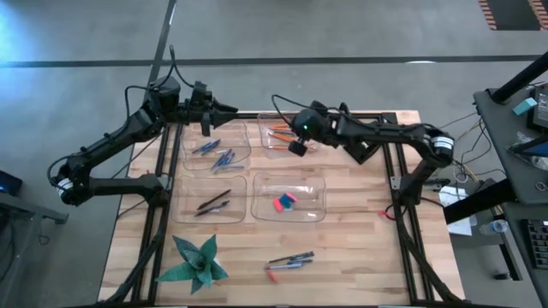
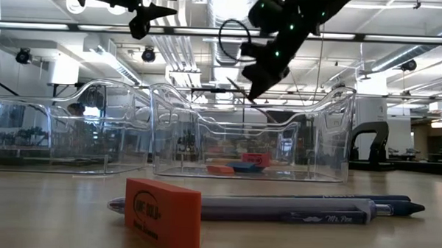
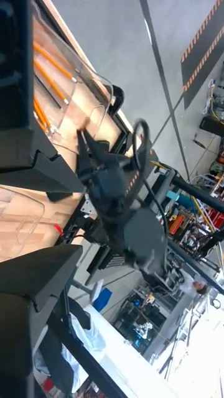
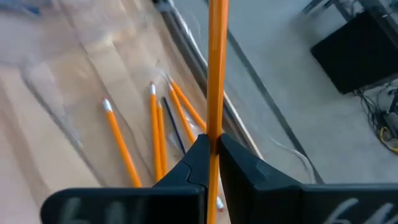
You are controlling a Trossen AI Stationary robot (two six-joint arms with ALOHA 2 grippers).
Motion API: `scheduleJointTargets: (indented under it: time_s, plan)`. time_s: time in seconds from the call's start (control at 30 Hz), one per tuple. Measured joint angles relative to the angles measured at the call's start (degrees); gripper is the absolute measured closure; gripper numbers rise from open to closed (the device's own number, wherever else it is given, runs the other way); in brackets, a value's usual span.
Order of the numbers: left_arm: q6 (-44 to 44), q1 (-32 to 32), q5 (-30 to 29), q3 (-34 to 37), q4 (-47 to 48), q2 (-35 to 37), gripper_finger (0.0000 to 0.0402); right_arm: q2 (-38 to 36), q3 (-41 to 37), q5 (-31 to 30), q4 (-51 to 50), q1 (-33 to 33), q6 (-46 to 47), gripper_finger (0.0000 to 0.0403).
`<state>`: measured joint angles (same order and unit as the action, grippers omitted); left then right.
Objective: Sort crayons/erasers/pens/pencils in bins
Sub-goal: Put the orange pencil into the top right transparent bin
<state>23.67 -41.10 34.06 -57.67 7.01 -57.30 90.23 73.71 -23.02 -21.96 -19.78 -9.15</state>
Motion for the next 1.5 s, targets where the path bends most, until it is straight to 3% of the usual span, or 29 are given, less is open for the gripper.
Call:
scheduleJointTargets:
  time_s: [0.13, 0.37, 0.77, 0.97, 1.5]
  plan:
    - [-0.01, 0.00, 0.01, 0.00, -0.01, 0.00, 0.0269, 1.86, 0.00, 3.20, 1.89, -2.71, -4.96, 0.0385]
    - [0.04, 0.00, -0.25, 0.00, -0.04, -0.42, 0.0269, 6.26, 0.00, 14.91, 1.58, -8.08, -11.55, 0.0385]
    - [3.07, -0.02, -1.65, 0.00, -0.07, -1.09, 0.0269, 10.69, 2.58, 28.17, 0.41, -15.07, -15.64, 0.0385]
    - [4.52, -0.02, -2.75, 0.00, -0.11, -1.16, 0.0269, 16.84, 11.31, 33.42, -11.09, -17.52, -16.97, 0.0385]
    - [4.67, 0.00, -4.58, 0.00, -0.07, -1.16, 0.0269, 34.85, 37.84, 33.75, -35.15, -17.75, -25.49, 0.0385]
